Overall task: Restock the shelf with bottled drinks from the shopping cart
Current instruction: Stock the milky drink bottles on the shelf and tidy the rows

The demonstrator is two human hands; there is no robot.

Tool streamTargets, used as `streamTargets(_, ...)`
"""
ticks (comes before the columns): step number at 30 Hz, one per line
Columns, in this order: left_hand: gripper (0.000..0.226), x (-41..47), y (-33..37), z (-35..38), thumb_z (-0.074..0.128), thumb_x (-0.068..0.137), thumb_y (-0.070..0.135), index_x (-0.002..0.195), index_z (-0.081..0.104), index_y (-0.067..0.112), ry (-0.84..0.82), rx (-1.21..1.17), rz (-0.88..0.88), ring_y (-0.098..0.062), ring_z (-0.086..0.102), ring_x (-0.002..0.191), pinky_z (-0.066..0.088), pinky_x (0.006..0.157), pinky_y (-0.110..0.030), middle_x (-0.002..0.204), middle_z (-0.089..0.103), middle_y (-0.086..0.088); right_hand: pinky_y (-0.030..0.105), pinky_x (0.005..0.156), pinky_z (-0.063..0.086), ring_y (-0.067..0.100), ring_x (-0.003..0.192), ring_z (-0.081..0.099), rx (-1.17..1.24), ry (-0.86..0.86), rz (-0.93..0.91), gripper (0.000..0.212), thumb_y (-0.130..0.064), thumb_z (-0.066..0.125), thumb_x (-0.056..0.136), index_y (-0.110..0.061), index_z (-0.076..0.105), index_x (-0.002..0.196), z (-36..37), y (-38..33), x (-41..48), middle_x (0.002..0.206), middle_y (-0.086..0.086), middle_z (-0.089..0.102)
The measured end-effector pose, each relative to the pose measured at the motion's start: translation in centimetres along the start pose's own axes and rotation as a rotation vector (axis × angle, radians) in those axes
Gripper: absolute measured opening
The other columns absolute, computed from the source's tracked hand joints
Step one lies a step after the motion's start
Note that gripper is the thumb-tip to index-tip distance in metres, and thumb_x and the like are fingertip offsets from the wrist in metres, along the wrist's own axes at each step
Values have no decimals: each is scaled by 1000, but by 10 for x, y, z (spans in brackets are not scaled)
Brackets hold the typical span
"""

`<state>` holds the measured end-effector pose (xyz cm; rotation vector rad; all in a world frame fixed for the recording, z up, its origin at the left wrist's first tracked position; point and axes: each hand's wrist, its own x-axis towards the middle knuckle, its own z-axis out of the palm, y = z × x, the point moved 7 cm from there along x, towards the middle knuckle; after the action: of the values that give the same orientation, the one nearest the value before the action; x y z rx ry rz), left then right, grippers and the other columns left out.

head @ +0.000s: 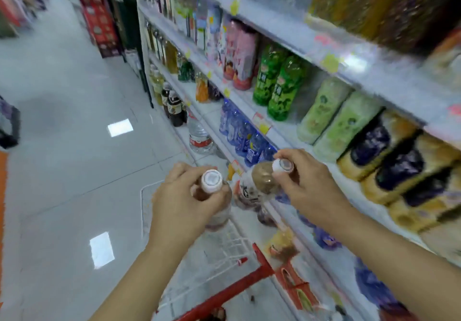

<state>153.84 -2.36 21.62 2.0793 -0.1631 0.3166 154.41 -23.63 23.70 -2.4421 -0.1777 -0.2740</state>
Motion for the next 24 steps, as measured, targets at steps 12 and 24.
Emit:
streamTargets(12,24,4,265,10,66,77,37,101,61,32,-32,-457,543,3,49,83,37,72,-4,90,45,6,3,54,37,-9,57,53,-125,614,-27,21,-17,52,93,-32,49,107,-279,-109,-117,59,-14,48)
streamTargets(24,28,16,345,48,60,77,46,103,51,50,-222,-772,643,-10,55,99,46,90,-25,100,45,10,15,74,34,9,86,44,-511,848,-50,26,-14,53,92,-18,52,117,-333,-114,-140,98,-32,38)
